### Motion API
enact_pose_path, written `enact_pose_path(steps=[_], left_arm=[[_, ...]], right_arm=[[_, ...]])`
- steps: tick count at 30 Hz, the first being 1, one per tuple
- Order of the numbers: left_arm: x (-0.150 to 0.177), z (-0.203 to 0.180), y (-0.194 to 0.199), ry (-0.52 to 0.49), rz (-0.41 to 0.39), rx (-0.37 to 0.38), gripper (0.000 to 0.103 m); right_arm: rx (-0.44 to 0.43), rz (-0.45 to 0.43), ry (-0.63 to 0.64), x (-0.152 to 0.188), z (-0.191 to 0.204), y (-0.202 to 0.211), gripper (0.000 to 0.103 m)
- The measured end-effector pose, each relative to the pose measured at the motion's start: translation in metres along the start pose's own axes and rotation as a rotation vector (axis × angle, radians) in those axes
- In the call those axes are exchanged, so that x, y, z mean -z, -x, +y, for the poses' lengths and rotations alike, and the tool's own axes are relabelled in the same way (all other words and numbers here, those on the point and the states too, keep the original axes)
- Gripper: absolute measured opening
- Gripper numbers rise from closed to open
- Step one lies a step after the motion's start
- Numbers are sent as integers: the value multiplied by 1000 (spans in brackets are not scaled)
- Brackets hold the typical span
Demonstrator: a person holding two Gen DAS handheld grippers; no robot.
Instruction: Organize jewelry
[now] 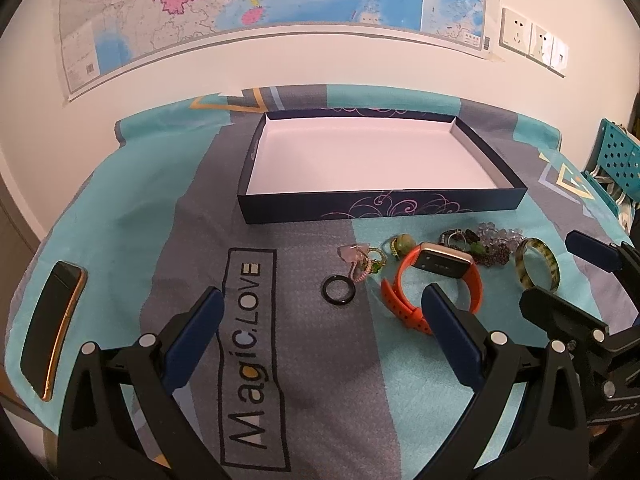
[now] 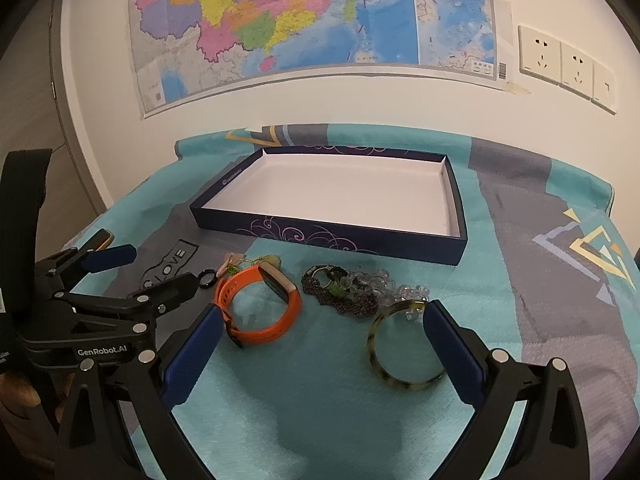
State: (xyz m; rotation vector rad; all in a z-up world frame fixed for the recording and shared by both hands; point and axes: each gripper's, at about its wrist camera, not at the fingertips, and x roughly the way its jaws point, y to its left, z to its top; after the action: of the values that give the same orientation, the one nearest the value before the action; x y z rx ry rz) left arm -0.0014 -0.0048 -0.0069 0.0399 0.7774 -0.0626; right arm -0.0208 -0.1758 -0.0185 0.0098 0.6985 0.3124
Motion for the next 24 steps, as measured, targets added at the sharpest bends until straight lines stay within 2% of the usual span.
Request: enact_pose_path(steps=[24], left_arm=[[1, 0, 0, -3, -3, -7, 97]], right_arm=[[-2, 10, -15, 2, -1, -2, 97]])
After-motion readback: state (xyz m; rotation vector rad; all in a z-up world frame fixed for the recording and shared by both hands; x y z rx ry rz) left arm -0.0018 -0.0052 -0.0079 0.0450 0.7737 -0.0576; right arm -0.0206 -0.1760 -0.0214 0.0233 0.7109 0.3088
